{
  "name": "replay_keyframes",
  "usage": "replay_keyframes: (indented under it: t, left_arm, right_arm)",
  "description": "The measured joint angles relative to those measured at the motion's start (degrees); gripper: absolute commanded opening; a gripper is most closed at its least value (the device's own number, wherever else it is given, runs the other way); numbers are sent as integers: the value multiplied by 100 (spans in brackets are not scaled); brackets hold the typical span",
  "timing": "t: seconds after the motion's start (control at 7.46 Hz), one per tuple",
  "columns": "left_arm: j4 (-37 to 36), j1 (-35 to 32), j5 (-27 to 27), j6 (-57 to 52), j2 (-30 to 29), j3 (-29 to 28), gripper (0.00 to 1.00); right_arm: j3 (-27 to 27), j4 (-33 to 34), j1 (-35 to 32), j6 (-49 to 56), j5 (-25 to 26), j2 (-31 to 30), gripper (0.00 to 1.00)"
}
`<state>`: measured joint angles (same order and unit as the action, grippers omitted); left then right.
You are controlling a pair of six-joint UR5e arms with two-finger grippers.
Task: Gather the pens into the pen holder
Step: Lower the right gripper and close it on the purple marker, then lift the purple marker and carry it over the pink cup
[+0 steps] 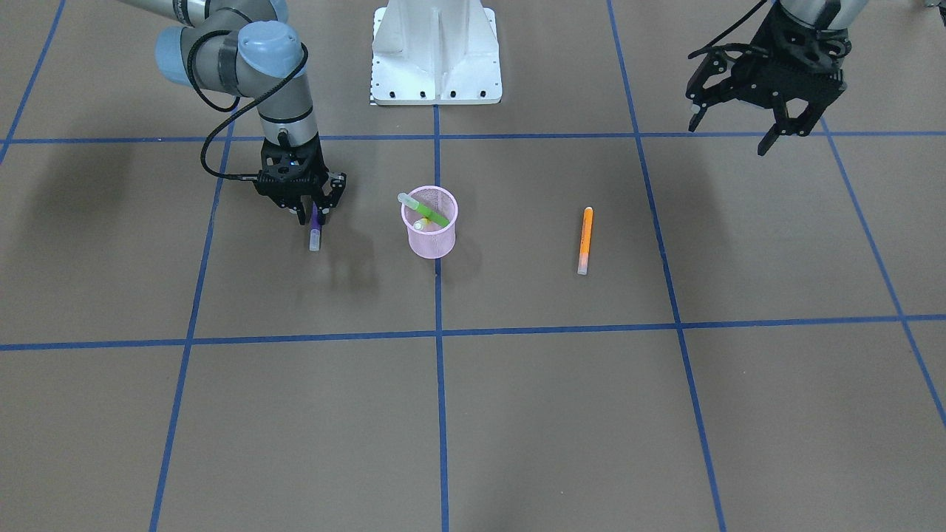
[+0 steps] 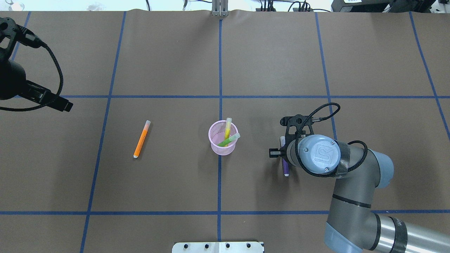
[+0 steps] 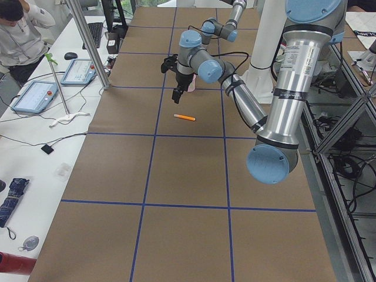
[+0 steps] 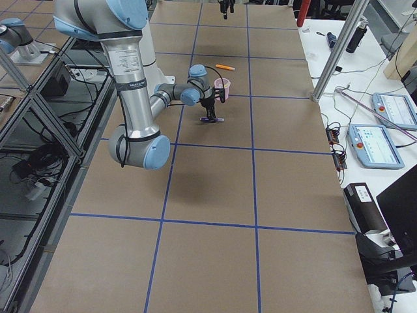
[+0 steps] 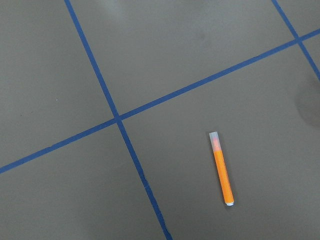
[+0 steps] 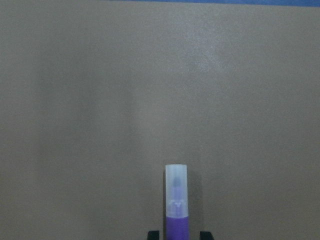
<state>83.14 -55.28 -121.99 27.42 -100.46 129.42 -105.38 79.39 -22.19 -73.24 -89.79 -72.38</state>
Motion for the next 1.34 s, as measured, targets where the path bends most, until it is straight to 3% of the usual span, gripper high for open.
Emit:
replay_keyframes:
  t: [0.13, 0.27, 0.4, 1.07, 1.34]
  left_arm:
    - [0, 0, 2, 0, 0, -3, 100]
    - [0, 0, 3, 0, 0, -6, 100]
    - [0, 0, 2, 0, 0, -12, 100]
    - [0, 2, 0, 0, 0, -15, 100]
    - [0, 10, -11, 2, -5, -20, 100]
  right_arm:
    - [26, -1, 2, 2, -2, 6, 36]
    - [38, 0, 4, 2, -3, 19, 15]
    - [40, 2, 4, 3, -11, 33, 0]
    - [-67, 8, -26, -25, 12, 47, 0]
    - [-407, 5, -185, -11, 442, 98, 0]
